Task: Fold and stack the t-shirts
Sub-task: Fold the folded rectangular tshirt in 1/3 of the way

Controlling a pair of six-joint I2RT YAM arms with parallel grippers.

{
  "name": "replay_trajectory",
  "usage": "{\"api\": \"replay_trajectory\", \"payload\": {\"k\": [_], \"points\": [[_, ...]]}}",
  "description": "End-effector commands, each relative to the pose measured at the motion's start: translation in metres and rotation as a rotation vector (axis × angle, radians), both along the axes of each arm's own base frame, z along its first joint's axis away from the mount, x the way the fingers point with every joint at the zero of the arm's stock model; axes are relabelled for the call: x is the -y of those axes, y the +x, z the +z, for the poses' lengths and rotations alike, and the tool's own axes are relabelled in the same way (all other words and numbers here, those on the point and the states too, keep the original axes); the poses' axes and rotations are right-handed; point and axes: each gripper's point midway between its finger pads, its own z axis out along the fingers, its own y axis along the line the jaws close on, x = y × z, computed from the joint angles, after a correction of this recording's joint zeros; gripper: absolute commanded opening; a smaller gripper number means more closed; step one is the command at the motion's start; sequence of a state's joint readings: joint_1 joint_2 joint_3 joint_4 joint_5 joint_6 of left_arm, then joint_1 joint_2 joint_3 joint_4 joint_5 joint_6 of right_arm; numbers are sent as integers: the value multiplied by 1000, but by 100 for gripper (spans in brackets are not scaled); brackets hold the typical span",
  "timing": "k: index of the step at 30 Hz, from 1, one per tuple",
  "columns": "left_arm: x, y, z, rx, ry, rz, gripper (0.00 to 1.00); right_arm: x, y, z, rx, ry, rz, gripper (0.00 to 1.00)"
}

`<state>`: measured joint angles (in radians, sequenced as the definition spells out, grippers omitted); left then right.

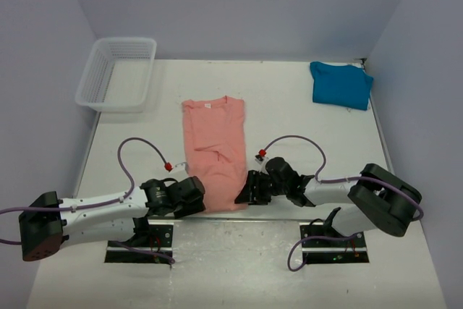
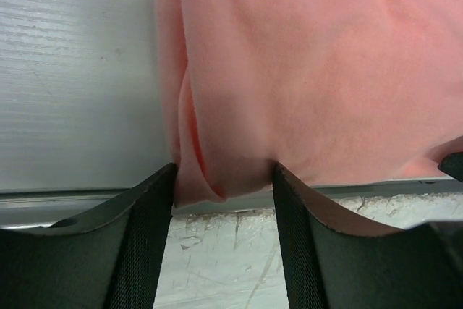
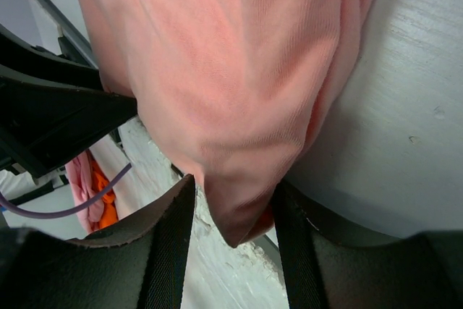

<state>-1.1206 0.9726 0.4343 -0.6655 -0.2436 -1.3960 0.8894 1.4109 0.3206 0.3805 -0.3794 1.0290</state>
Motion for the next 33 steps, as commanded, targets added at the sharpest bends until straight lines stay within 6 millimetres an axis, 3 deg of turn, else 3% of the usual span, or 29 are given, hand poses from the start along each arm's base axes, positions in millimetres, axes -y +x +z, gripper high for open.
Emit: {"api": "replay_trajectory", "payload": {"k": [1, 8, 11, 14, 16, 18, 21, 23, 27, 30, 33], "points": [[-19, 1, -4, 3, 93, 42, 58, 48, -25, -53, -93, -251, -21, 49], [14, 30, 17, 167, -42, -34, 64, 45, -24, -54, -82, -248, -1, 49], [1, 37, 20, 177, 2, -11, 64, 47, -23, -52, -68, -249, -3, 49], [-38, 49, 27, 195, 132, 46, 64, 49, -23, -52, -69, -257, -2, 50], [-47, 63, 43, 243, 116, 81, 64, 47, -23, -53, -70, -251, -3, 50], [-47, 75, 55, 275, 97, 92, 65, 46, -24, -55, -84, -249, 1, 50], [-51, 88, 55, 262, 130, 123, 65, 45, -25, -56, -93, -249, 5, 50], [-38, 91, 50, 238, 88, 105, 65, 43, -23, -55, -89, -251, 10, 50], [-38, 85, 35, 183, 107, 93, 65, 48, -21, -55, -82, -276, -10, 50], [-44, 84, 34, 188, 125, 108, 65, 62, -15, -55, -54, -340, -64, 58], [-48, 90, 44, 230, 130, 128, 65, 68, -2, -36, 18, -380, -92, 72]]}}
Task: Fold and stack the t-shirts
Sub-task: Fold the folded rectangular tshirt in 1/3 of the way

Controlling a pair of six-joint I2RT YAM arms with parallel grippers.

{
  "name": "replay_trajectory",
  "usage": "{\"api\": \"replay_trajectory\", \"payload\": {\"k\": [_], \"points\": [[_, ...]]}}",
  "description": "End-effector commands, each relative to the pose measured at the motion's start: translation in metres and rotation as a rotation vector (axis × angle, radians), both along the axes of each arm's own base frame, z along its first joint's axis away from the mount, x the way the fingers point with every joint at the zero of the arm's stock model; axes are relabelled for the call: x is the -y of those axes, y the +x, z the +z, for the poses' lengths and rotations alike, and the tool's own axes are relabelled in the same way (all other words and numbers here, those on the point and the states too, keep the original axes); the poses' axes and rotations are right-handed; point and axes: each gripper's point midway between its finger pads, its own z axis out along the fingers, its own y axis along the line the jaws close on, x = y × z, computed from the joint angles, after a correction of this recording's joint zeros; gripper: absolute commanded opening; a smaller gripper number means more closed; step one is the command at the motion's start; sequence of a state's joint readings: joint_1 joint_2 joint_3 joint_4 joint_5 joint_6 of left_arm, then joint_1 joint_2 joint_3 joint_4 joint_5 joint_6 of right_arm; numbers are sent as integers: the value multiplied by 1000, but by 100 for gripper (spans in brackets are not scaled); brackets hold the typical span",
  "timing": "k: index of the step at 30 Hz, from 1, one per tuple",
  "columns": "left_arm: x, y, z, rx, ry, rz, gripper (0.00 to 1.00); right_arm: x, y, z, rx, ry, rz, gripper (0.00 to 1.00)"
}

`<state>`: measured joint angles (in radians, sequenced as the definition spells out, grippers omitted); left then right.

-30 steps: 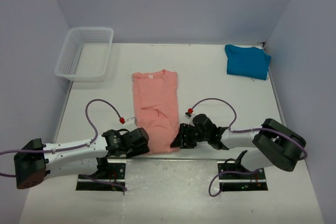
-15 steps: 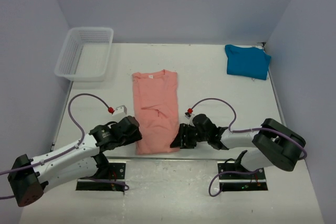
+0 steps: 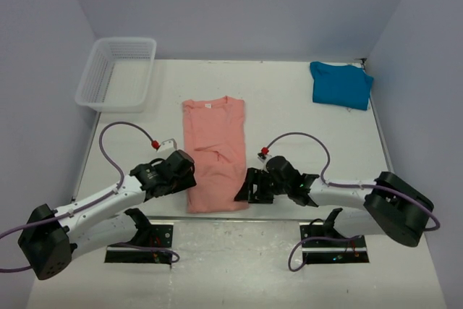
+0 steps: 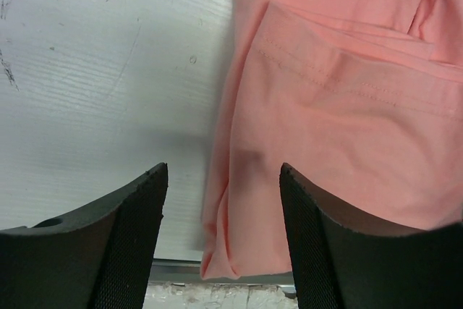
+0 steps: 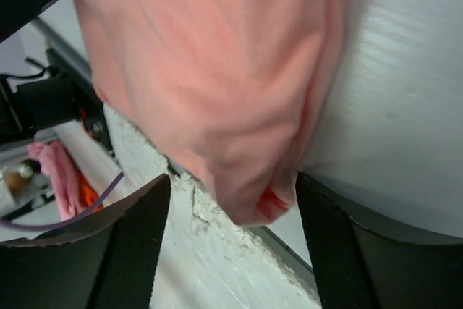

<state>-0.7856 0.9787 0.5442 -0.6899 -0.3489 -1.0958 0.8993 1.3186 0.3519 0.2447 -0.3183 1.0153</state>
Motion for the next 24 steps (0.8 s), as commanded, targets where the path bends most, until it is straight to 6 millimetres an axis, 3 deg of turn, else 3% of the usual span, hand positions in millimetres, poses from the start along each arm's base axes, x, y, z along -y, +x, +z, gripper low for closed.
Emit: {"api": "replay_trajectory", "payload": {"k": [1, 6, 8, 9, 11, 13, 14, 16, 17, 18, 19, 20, 21, 24], "points": [[-5, 14, 16, 83, 14, 19, 65, 64, -1, -40, 9, -353, -81, 75], [-13, 24, 25, 107, 83, 37, 65, 64, 33, 30, 165, -406, -117, 81], [-11, 28, 29, 120, 88, 36, 65, 58, 45, 47, 226, -400, -92, 81], [-10, 30, 29, 124, 90, 31, 66, 46, 58, 70, 265, -373, -97, 81], [-9, 35, 33, 142, 98, 26, 66, 32, 81, 92, 324, -394, -66, 80], [-7, 39, 38, 160, 100, 18, 66, 23, 98, 103, 368, -422, -22, 66], [-7, 41, 39, 163, 109, 14, 66, 11, 117, 112, 379, -427, -23, 60], [-7, 42, 40, 170, 114, 8, 66, -1, 134, 115, 384, -418, 21, 32], [-8, 42, 39, 168, 119, 9, 66, -11, 151, 130, 385, -361, 25, 17], [-9, 41, 38, 168, 125, 8, 66, -18, 161, 112, 341, -377, 45, 0], [-11, 40, 36, 166, 129, 8, 66, -23, 169, 108, 318, -363, 65, 0], [-11, 40, 36, 168, 126, 10, 66, -31, 184, 117, 319, -324, 67, 0], [-10, 40, 37, 170, 118, 6, 66, -40, 187, 97, 255, -311, 106, 0], [-6, 43, 42, 194, 95, -2, 66, -62, 200, 98, 193, -218, 145, 0]]}}
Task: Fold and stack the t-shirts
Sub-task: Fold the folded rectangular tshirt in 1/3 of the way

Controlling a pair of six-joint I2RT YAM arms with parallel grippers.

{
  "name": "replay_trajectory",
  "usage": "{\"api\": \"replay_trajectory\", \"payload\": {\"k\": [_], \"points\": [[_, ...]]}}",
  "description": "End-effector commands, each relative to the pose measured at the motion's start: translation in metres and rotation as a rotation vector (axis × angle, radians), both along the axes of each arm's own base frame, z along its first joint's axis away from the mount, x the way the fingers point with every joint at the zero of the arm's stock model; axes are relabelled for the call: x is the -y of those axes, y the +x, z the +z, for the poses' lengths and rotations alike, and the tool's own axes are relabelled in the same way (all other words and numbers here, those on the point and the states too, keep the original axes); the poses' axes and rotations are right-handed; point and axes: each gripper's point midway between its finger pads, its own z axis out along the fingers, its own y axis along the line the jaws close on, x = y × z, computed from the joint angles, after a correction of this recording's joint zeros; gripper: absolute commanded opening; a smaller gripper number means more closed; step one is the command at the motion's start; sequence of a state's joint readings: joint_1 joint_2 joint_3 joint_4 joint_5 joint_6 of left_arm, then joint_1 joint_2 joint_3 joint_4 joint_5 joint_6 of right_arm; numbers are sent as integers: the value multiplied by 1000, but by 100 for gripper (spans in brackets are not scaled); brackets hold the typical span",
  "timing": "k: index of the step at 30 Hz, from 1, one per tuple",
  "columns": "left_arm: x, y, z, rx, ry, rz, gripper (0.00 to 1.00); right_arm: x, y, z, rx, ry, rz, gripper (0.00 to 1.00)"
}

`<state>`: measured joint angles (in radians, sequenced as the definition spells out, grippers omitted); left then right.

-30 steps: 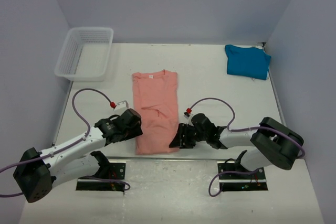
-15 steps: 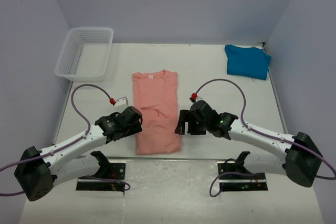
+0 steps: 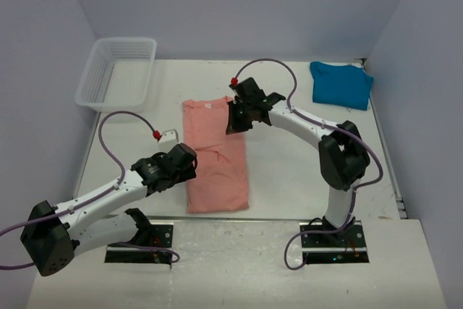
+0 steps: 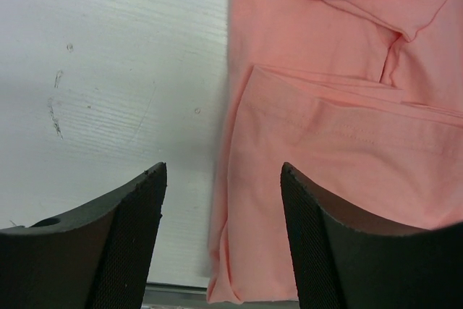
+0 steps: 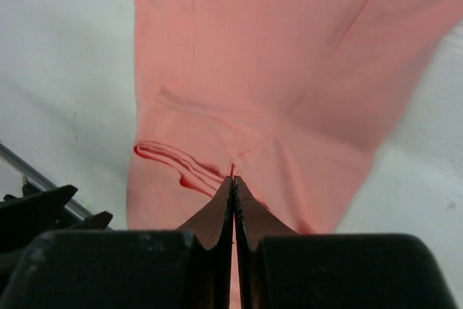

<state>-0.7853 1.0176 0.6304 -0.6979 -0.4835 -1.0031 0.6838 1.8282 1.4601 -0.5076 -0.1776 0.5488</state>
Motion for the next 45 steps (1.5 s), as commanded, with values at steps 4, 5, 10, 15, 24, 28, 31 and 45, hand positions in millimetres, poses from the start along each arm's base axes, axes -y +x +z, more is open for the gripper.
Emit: {"api": "replay_trajectory", "payload": {"k": [4, 5, 10, 15, 24, 28, 31, 45], "points": [[12, 29, 35, 123, -9, -27, 63, -34, -9, -22, -211, 125, 155, 0], [15, 32, 35, 118, 5, -40, 61, -35, -11, -26, -222, 131, 158, 0], [41, 60, 50, 142, 26, -118, 5, -24, -23, -31, -225, 119, 159, 0], [75, 68, 43, 102, -50, -226, 0, -15, -31, -38, -237, 90, 155, 0], [107, 37, 0, -58, -187, -380, 0, -9, -27, -67, -329, 11, 114, 0], [130, 17, -21, -159, -296, -472, 0, -8, -22, -65, -352, -19, 97, 0], [139, 14, -34, -201, -320, -494, 0, -7, -21, -66, -388, -41, 95, 0], [185, 46, -45, -225, -351, -573, 0, 26, -27, -90, -583, -57, 34, 0]]}}
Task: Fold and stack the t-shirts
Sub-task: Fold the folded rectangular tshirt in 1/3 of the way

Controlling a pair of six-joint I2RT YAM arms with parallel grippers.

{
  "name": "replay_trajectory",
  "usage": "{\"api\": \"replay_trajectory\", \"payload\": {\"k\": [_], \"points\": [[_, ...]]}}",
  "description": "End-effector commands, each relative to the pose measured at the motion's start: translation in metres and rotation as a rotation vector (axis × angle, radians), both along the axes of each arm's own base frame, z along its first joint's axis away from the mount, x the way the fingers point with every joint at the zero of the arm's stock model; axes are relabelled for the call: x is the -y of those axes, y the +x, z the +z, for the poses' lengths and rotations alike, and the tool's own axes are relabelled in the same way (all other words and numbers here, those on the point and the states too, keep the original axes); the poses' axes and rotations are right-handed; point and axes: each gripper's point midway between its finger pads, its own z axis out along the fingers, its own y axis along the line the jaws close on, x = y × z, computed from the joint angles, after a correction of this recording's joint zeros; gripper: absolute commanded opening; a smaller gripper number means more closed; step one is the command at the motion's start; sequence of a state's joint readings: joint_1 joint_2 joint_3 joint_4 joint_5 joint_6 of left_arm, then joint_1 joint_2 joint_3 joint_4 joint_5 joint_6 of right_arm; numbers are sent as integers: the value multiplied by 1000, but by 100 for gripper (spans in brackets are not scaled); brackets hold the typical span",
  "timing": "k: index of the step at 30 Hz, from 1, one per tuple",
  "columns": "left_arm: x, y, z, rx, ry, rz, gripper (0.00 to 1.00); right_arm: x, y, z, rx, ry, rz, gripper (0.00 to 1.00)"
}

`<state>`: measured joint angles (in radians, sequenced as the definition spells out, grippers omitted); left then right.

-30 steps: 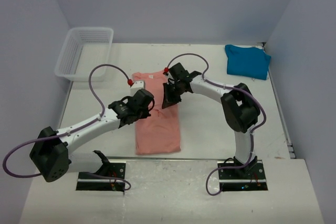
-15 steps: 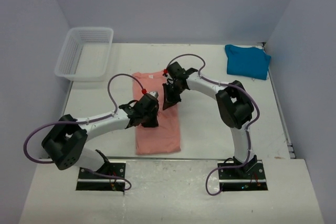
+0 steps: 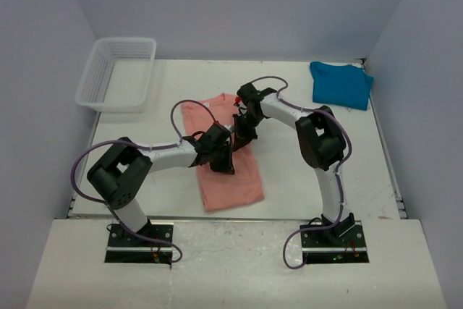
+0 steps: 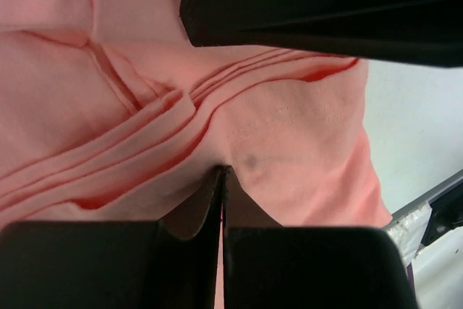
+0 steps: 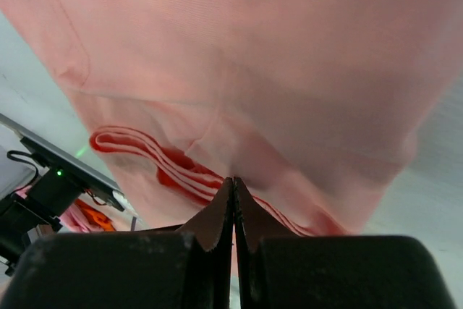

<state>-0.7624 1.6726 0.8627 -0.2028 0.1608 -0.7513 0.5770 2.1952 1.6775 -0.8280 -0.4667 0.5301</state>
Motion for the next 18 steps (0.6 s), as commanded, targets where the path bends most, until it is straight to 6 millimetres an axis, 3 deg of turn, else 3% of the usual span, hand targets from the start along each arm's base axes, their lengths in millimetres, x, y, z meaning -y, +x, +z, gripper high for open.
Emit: {"api": "replay_trajectory", "payload": {"k": [1, 6, 18], "points": [[21, 21, 12, 60, -46, -44, 0, 12, -9, -1, -64, -7, -7, 0], [34, 39, 12, 73, -29, -66, 0, 26, -3, -7, -75, -16, -44, 0], [29, 67, 2, 74, 2, -48, 0, 33, -6, -11, -125, 35, -134, 0]]}}
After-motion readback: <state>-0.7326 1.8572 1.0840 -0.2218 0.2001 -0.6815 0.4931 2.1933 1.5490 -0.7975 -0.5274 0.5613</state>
